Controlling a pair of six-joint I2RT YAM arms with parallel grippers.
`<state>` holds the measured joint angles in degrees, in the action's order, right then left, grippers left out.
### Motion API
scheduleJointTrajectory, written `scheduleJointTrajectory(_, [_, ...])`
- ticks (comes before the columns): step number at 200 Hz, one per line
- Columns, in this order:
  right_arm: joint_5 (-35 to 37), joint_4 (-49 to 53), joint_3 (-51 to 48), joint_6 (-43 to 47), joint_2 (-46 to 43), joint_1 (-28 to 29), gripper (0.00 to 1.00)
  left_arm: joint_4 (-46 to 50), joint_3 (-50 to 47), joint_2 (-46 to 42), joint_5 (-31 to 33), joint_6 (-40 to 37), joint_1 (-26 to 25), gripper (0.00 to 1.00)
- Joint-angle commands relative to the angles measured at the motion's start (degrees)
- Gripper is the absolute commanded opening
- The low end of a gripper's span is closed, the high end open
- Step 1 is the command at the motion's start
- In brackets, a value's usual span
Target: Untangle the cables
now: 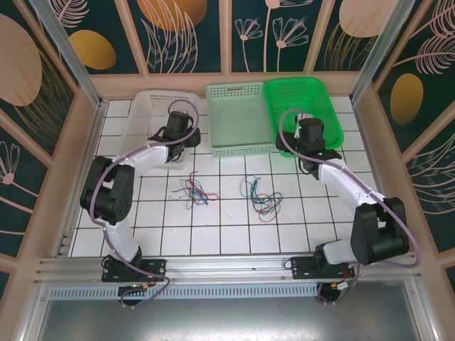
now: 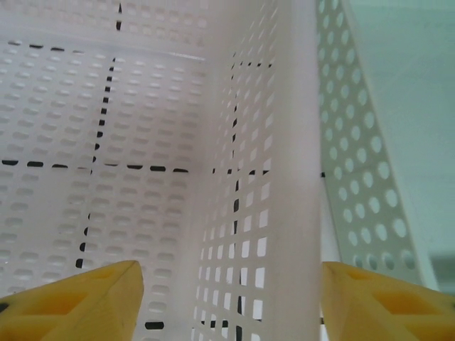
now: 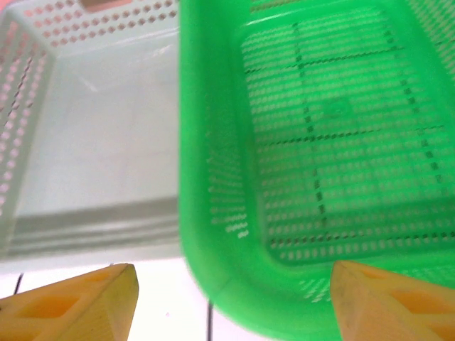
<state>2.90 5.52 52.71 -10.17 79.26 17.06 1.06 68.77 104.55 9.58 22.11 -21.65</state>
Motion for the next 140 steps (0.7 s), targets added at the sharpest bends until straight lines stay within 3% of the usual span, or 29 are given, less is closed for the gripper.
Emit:
scheduleJointTrajectory(1, [-3.1, 6.2, -2.0, 1.1, -1.4, 4.8, 0.72, -1.9, -0.8, -3.5, -1.6, -0.6, 0.0, 0.71])
scheduleJointTrajectory(46, [-14.8, 2.5, -9.1, -0.4, -4.2, 7.6, 0.66, -4.2, -4.1, -10.0, 1.0, -4.7, -3.9, 0.85])
scheduleJointTrajectory(79, [-15.5, 2.4, -8.7, 1.4, 0.8, 10.0, 0.62, -6.6, -7.9, -13.9, -1.6, -4.1, -5.8, 0.90])
scheduleJointTrajectory(98, [-17.9, 1.1, -8.3, 1.5, 3.2, 10.7, 0.59, -8.6, -11.1, -16.3, -6.7, -4.2, -7.1, 0.91])
scheduleJointTrajectory(140, [-14.4, 0.4, -9.8, -1.6, 4.8, 10.7, 0.49, -4.5, -11.8, -13.7, -11.2, -6.5, -14.6, 0.86])
